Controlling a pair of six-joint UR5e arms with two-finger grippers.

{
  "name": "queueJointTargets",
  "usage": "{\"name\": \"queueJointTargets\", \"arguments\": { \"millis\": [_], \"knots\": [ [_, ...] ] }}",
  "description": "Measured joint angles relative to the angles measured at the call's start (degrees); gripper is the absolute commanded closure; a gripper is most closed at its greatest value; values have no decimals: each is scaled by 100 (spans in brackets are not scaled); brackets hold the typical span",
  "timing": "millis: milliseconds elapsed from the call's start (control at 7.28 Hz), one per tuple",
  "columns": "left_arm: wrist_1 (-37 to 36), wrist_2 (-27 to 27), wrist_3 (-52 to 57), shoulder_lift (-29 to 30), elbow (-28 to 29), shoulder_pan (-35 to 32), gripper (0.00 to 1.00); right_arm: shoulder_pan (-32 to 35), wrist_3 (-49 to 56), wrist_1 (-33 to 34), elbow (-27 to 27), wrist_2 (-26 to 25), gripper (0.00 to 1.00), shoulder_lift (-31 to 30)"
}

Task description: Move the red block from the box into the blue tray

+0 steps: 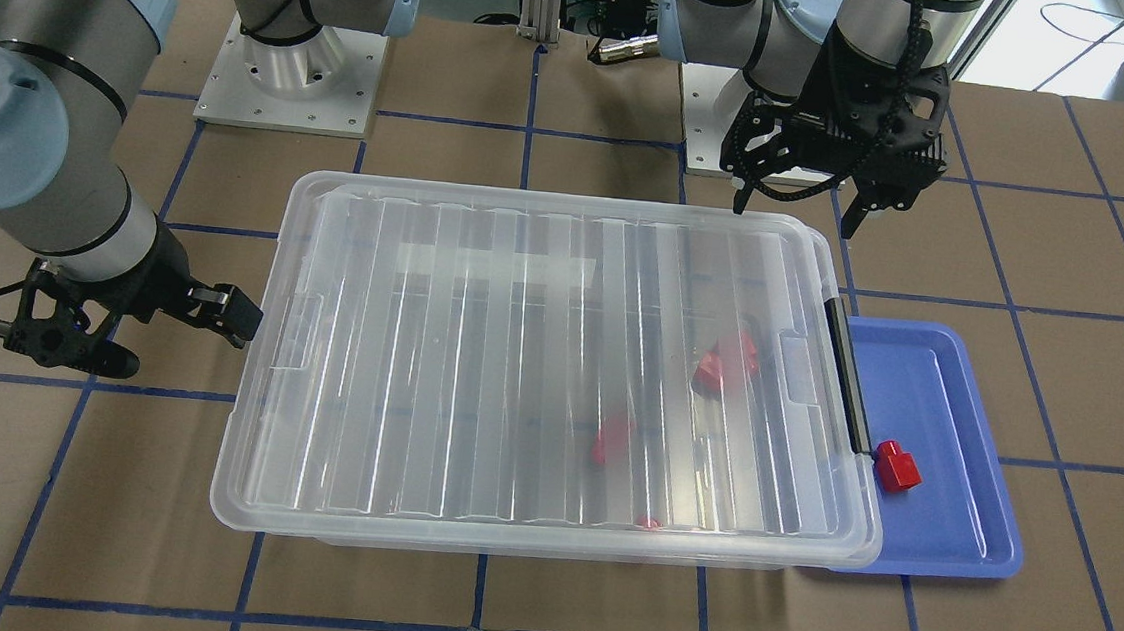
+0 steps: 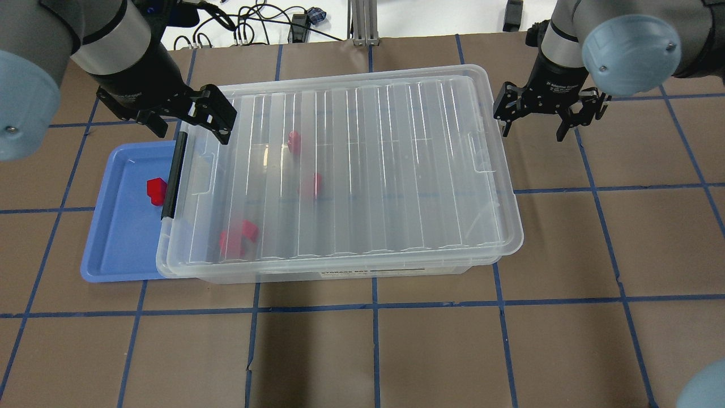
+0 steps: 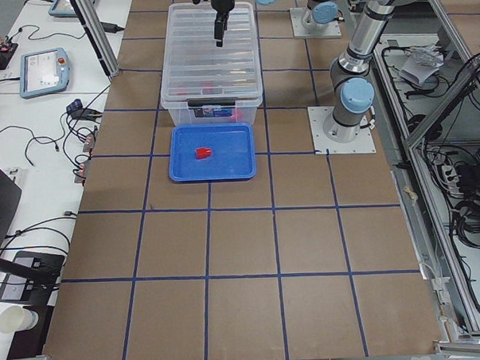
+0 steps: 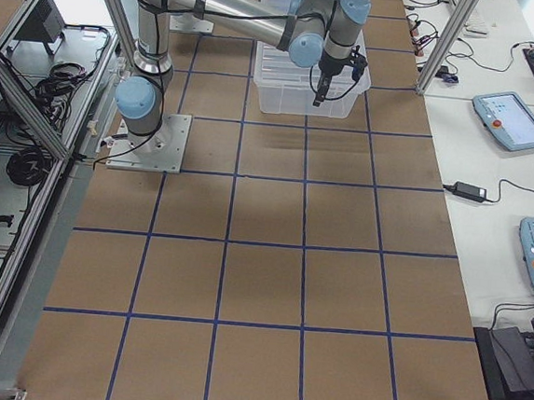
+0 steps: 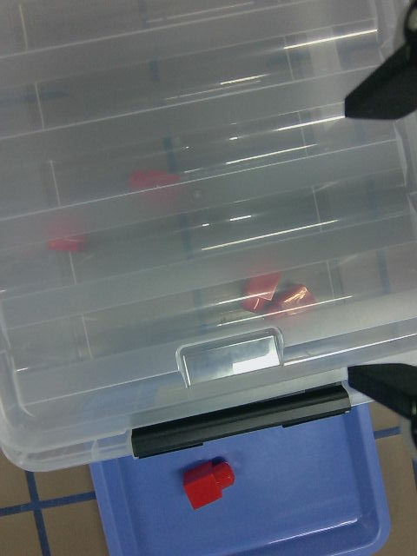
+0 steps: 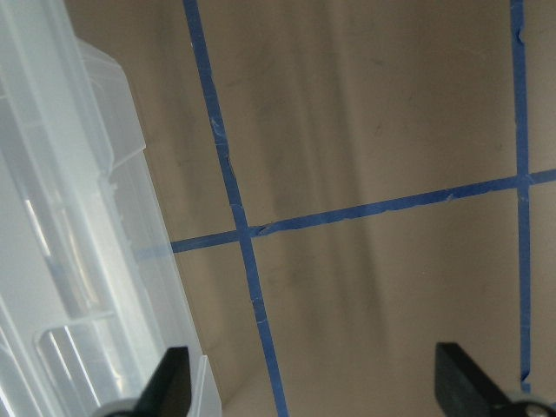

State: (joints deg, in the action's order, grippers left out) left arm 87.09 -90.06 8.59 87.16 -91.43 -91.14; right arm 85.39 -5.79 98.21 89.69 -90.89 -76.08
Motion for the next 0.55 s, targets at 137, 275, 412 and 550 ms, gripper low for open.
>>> {"name": "queueJointTargets", "arguments": {
  "millis": [137,275,412,550],
  "knots": [
    [-37,-2,1,-3,-36,4,0,-44,8,-1,-4,-12,0,-185],
    [-90,-4,4,-5,-58,6,0,-82,-10,-35,10,-19,0,-433],
    [-119,-11,30,-4,-67,11,0,-81,-48,-250,32,-21,0,-720],
    [-134,-23,66,2,-67,12,0,-43,-64,-584,45,-12,0,-1034]
  ]
}}
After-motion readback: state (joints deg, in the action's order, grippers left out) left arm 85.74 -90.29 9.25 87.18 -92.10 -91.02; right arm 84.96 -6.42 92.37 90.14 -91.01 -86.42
